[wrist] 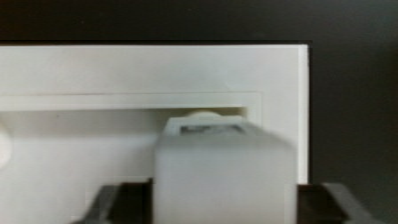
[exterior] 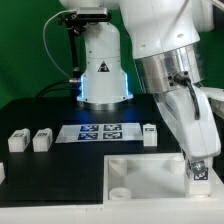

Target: Assemble one leg

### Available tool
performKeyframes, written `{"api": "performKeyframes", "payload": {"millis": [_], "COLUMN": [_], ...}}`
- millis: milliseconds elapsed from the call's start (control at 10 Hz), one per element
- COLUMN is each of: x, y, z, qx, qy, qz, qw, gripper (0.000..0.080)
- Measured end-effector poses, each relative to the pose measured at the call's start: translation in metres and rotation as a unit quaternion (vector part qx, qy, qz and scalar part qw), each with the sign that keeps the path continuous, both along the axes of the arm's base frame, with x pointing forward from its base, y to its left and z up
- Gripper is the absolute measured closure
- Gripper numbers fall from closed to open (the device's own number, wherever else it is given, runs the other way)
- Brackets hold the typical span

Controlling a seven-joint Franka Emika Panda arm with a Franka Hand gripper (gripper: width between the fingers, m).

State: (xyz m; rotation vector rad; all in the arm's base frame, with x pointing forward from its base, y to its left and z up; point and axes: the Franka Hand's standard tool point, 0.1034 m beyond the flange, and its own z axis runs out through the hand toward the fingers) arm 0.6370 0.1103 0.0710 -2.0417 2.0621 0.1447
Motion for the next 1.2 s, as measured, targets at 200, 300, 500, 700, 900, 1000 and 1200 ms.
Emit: {"api": "performKeyframes", "payload": {"millis": [200,300,500,700,900,1000,1200], "x": [-0.002,0.002,0.002,0.001,0.006,0.006,0.005], "y": [0.006,0.011,0.007,0.004,0.000,0.000,0.000], "z": [0.001,0.004,0.002,0.001,0.004,0.003,0.003], "qx": [-0.021,-0.028,-0.035,-0.077,-0.104,-0.103,-0.102], "qy": [-0.003,-0.009,-0.030,-0.054,-0.067,-0.068,-0.064], "qz": [0.148,0.204,0.282,0.468,0.611,0.614,0.589], "qw": [0.989,0.978,0.958,0.878,0.782,0.780,0.799], "gripper": [0.0290,0.0176,0.0158,0.0151,0.0151,0.0151,0.0198]}}
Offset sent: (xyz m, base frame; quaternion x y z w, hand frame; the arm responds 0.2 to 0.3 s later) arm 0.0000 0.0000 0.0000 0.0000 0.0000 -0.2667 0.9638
